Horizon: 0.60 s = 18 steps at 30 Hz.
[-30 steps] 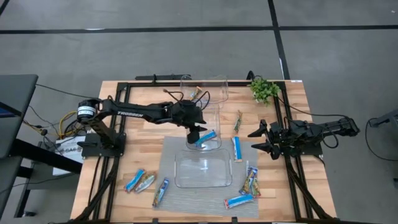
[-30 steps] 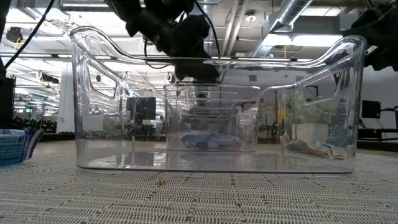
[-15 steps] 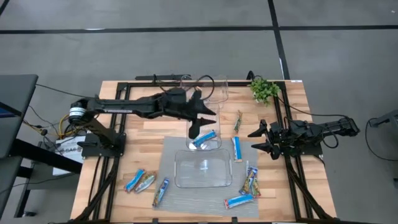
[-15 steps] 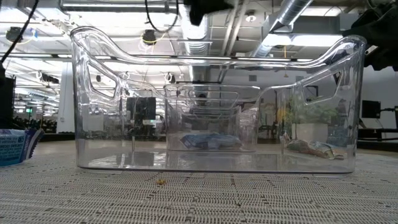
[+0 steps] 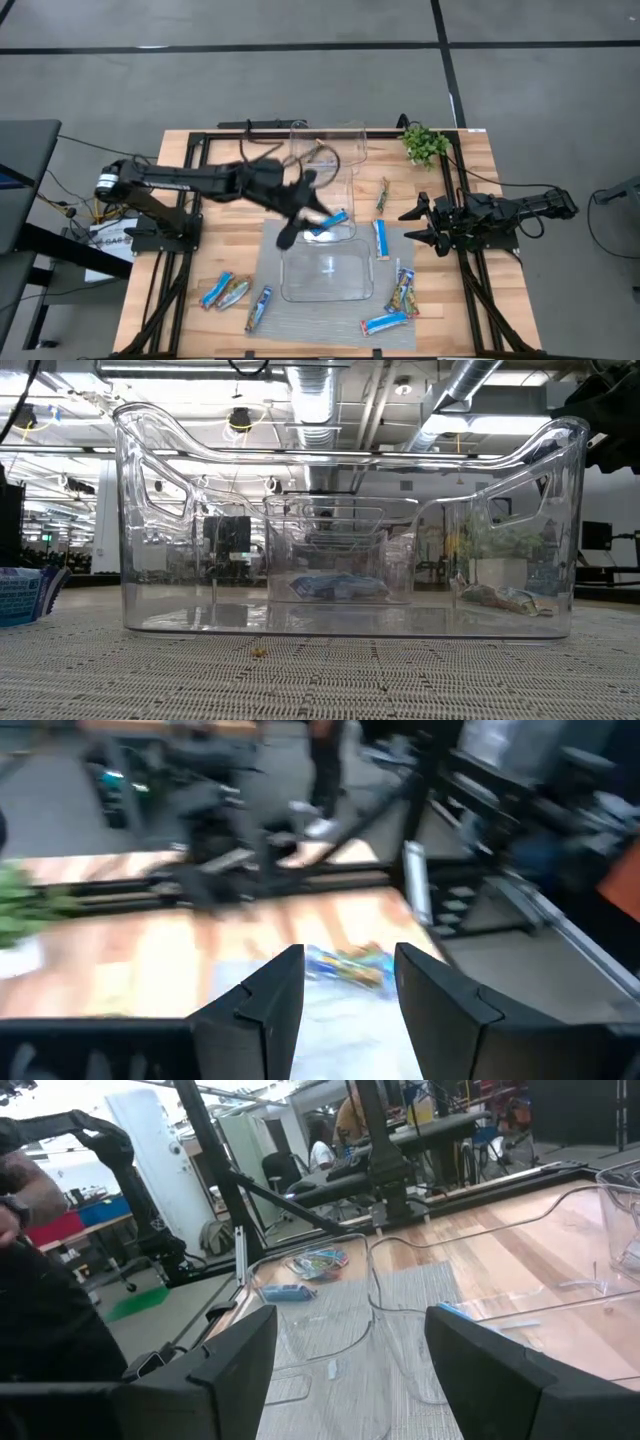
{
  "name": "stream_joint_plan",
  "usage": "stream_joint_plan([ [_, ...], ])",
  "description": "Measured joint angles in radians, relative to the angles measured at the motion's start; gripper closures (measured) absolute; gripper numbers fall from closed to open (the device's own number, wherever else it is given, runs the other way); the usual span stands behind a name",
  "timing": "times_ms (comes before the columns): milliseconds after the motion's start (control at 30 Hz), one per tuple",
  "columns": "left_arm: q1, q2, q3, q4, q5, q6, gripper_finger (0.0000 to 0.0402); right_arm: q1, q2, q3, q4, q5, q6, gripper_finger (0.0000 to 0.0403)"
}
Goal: Pick and place Granola Bars by type
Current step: Put the blue granola bar into the middle transparent bin
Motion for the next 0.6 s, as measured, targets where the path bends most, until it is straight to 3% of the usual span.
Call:
stream_joint_plan([
  [367,-0.370,-0.009,-0.001,-0.173,0.037,0.052,0.0251,0.000,0.000,0.000,0.000,0.000,0.000,0.0154],
  [600,-0.599,-0.009,-0.001,-0.176,0.064,0.052,0.0251,0.000,0.000,0.000,0.000,0.000,0.000,0.0154],
])
